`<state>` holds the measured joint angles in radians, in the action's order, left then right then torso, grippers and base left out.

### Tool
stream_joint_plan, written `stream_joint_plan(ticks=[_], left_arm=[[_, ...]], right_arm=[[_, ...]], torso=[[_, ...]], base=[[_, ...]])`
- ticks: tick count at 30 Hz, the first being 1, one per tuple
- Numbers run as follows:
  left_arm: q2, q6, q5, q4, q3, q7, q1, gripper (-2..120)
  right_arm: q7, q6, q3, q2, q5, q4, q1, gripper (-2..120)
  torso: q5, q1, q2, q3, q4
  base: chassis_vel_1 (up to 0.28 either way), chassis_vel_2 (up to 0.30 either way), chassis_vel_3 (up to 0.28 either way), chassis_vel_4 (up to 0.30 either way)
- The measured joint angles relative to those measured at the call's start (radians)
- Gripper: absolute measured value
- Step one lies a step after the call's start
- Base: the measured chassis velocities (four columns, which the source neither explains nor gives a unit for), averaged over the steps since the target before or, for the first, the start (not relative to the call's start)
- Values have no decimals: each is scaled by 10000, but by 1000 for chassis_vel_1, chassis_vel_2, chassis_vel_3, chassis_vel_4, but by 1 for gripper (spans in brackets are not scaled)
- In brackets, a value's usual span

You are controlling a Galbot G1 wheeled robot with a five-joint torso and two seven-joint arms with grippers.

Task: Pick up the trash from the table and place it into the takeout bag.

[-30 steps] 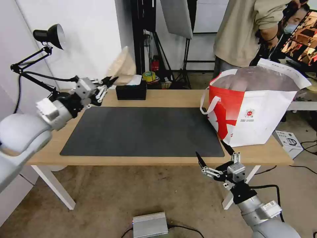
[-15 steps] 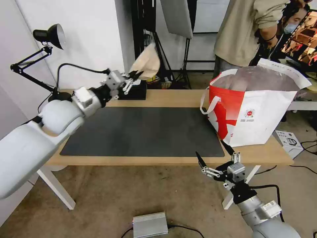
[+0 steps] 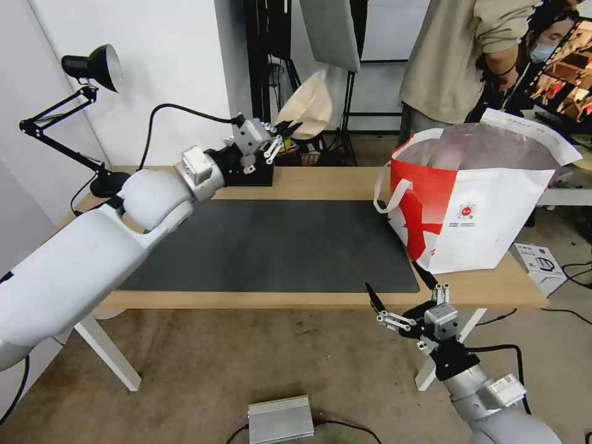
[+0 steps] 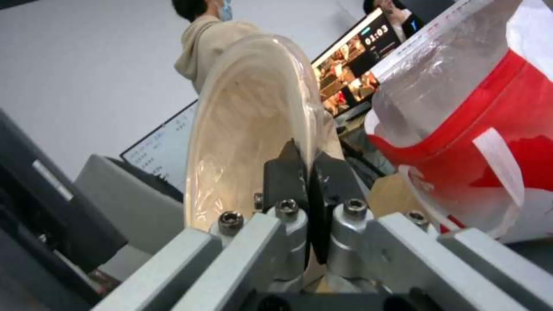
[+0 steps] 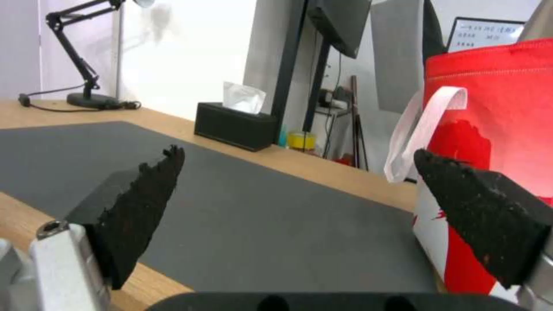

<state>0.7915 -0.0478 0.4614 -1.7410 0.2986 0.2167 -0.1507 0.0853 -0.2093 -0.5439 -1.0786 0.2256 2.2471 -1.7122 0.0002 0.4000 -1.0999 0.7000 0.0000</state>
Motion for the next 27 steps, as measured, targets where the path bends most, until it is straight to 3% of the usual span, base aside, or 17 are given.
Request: stream_joint_plan(ticks=[16,24,27], left_arm=[[2074,25,-479,1532,1272,0,1260,0],[2430,25,-588,1767,1397,10,1387,0],[2907,15,-746,2078,1576,31,1503,0]], right_arm=[[0,0,0,0,0,0,0,100],[0,-1,0,0,0,0,0,100],[0,-1,0,0,0,0,0,100]], torso=[[0,1,0,0,0],[-1,1,0,-1,-2],[0,1,0,-1,-1]], base=[[0,0,0,0],[0,0,0,0],[0,0,0,0]])
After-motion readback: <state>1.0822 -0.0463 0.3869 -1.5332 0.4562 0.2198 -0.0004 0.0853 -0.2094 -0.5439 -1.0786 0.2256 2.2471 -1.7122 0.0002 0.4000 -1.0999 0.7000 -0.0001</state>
